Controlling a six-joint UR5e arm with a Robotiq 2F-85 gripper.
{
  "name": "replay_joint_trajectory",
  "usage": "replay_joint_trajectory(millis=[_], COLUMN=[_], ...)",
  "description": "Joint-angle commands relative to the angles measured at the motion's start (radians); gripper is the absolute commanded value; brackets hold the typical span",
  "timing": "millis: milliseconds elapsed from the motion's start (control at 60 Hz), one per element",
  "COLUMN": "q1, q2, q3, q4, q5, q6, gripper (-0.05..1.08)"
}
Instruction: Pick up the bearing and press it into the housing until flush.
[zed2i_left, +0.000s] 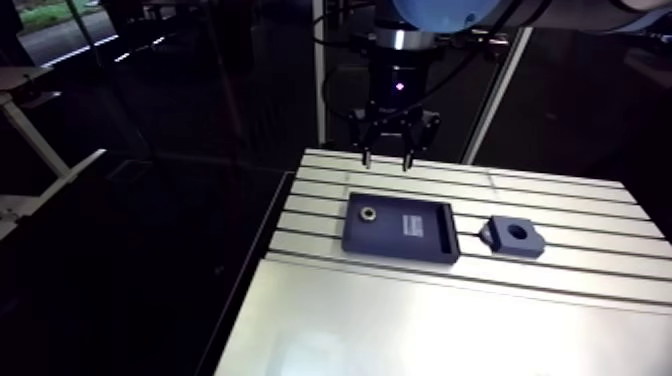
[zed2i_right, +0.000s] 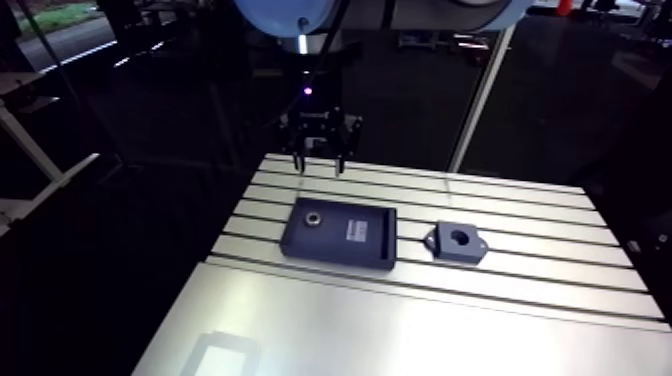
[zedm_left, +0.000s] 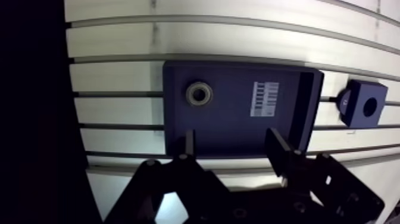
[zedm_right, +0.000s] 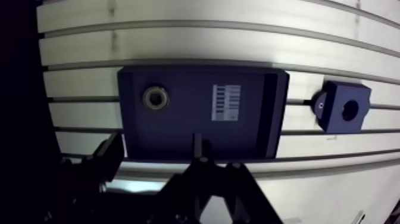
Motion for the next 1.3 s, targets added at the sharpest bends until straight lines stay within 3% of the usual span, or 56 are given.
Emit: replay_joint_trajectory(millis=[17, 767, 1300], q1=[0.002, 0.031, 0.030], q2=[0.034, 0.095, 0.119], q3=[0.044, 0.101, 0.097], q4=[-0.052, -0.190, -0.220], q5=[0.000, 0.002, 0.002], q6=[-0.006, -0.030, -0.033], gripper=[0.32, 0.32, 0.32])
